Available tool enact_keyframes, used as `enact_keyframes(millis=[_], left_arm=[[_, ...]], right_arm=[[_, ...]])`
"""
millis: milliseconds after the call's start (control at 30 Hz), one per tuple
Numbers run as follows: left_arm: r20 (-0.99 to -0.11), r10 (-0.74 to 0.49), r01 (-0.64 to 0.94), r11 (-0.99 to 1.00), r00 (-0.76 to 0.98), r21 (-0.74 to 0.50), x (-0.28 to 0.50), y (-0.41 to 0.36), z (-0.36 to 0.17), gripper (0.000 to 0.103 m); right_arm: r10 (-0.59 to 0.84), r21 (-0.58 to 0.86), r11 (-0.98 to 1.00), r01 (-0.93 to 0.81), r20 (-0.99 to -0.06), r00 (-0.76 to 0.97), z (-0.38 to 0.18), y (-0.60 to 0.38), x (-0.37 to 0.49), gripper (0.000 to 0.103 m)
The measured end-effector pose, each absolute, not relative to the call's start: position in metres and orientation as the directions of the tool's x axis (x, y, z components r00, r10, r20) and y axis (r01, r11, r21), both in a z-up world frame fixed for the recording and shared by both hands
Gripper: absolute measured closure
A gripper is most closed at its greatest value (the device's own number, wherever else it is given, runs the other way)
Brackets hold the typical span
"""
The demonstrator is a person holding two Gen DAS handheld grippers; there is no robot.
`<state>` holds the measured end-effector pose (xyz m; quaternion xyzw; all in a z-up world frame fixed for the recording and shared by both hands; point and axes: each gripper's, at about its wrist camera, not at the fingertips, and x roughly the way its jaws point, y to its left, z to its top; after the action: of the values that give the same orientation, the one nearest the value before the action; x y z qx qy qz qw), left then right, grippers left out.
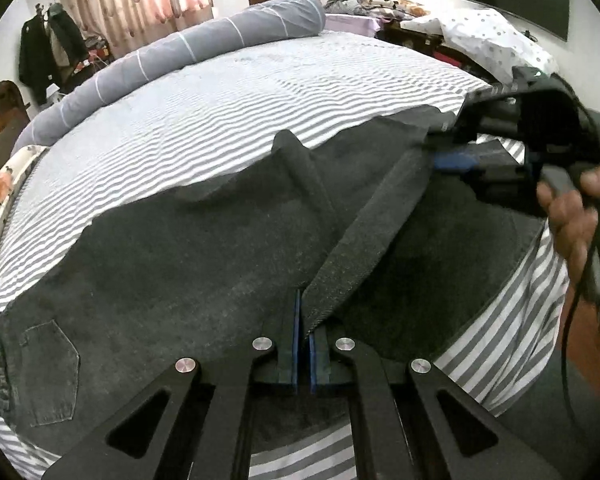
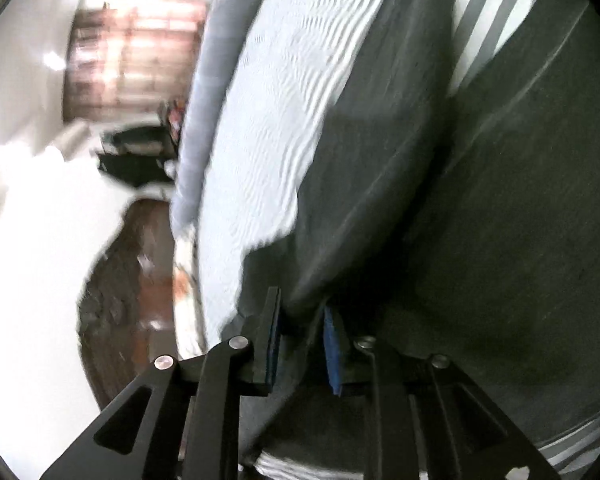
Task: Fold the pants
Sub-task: 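Grasp the jeans crotch seam with the left tool while the right tool releases and withdraws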
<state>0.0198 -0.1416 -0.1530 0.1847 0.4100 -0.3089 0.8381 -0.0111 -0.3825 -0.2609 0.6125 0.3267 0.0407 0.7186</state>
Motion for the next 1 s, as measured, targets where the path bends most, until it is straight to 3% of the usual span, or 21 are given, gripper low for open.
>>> enact_keyframes(millis=[200,500,633,767,1000], left_arm=[[-0.813,-0.369,0.670,0.742,0.449,0.034,0.019,-0.136,-0.159,0.100],[-0.833,-0.365,0.666,0.746,0.416,0.006,0.023,-0.133,-0.173,0.100],[-0.840,-0.366,0.663,0.749,0.400,-0.011,0.023,-0.132,-0.179,0.100],[-0.848,-0.372,0.646,0.762,0.377,-0.047,0.028,-0.129,-0.182,0.100],[-0.849,-0.384,0.634,0.769,0.362,-0.077,0.037,-0.123,-0.187,0.100]], right_arm=[[0.380,0.903,0.184,0.388,-0.430,0.819,-0.266,-0.434,-0.005,0.083],[0.260,0.787,0.416,0.455,-0.583,0.770,-0.221,-0.460,0.035,0.083],[0.278,0.738,0.516,0.435,-0.624,0.730,-0.204,-0.455,0.071,0.080],[0.327,0.715,0.590,0.375,-0.636,0.699,-0.189,-0.435,0.113,0.069],[0.342,0.717,0.603,0.350,-0.629,0.698,-0.185,-0.435,0.120,0.069]])
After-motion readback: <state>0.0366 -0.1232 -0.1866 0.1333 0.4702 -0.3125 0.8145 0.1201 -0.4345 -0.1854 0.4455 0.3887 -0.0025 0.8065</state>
